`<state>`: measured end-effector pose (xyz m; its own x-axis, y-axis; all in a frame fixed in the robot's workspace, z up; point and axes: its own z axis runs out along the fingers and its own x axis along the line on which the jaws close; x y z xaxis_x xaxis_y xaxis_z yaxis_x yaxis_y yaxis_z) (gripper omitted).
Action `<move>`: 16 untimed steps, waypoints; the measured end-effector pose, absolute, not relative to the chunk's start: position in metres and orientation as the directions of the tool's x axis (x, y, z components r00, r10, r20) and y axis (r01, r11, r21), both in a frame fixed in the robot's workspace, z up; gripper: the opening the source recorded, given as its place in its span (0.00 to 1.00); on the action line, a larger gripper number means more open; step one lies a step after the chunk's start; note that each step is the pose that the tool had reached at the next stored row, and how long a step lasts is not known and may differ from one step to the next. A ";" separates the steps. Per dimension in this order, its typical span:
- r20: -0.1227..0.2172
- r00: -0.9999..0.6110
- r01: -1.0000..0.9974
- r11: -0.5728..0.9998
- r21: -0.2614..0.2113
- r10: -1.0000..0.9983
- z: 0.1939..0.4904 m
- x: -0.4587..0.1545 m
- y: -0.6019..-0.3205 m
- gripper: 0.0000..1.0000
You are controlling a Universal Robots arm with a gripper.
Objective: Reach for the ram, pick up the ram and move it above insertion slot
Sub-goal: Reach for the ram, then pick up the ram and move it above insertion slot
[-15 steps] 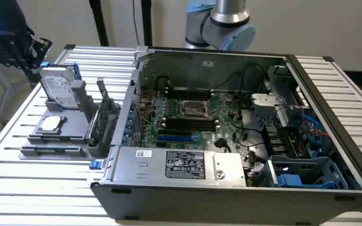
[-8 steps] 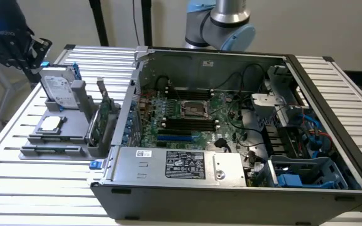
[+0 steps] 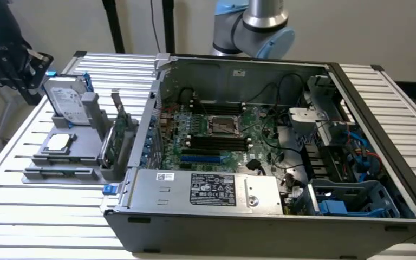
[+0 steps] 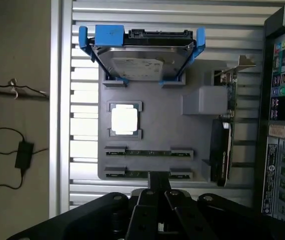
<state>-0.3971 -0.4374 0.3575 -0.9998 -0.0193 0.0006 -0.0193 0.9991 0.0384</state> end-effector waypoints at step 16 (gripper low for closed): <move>0.001 -1.000 -0.023 0.999 0.040 -0.023 0.353 -0.396 -0.459 0.11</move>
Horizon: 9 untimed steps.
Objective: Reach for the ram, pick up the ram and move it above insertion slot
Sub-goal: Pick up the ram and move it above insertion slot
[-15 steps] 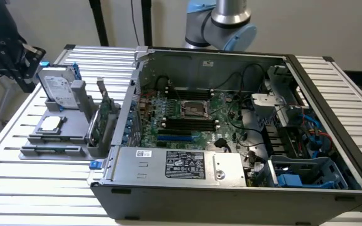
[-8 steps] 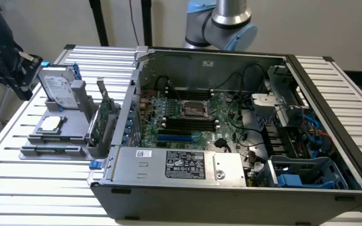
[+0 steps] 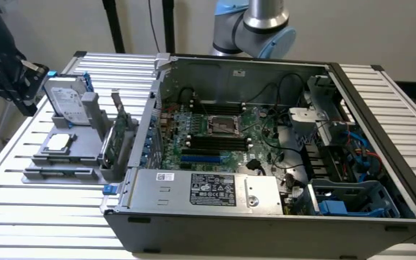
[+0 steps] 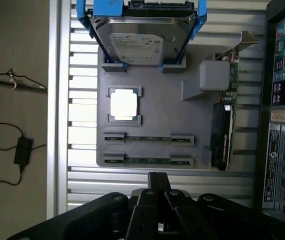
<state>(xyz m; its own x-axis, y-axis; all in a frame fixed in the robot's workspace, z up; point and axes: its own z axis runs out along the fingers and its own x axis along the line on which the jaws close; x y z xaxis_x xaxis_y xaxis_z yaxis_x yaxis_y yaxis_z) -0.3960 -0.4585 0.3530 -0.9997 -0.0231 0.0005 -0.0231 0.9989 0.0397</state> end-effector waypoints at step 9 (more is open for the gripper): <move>0.000 -1.000 -0.023 0.999 0.040 -0.023 0.353 -0.396 -0.459 0.11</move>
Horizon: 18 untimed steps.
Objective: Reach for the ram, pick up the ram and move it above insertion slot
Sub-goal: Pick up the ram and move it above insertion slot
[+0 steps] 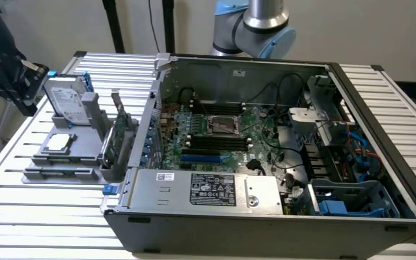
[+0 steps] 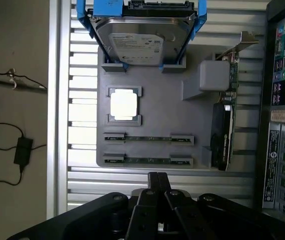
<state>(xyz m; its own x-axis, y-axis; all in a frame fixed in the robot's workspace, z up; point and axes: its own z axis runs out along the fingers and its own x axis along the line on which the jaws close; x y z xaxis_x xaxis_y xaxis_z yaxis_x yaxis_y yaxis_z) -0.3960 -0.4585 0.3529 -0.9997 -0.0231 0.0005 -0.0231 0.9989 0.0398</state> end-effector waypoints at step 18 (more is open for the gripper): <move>-0.001 -0.946 -0.323 0.945 0.042 -0.323 0.353 -0.396 -0.459 0.11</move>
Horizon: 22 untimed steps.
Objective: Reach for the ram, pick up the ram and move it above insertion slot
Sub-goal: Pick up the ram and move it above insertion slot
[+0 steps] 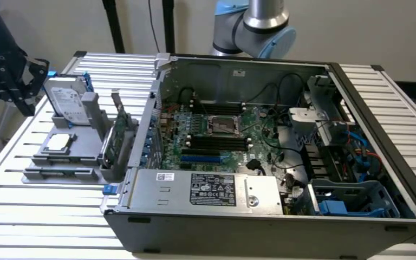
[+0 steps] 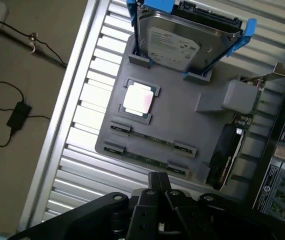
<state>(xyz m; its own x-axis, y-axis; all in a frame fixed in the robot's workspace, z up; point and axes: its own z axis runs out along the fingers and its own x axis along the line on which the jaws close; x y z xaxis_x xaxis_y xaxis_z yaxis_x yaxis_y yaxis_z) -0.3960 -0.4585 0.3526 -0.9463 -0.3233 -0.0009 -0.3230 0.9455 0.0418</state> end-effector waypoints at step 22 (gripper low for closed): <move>-0.002 -0.746 -0.666 0.745 0.042 -0.666 0.352 -0.396 -0.459 0.11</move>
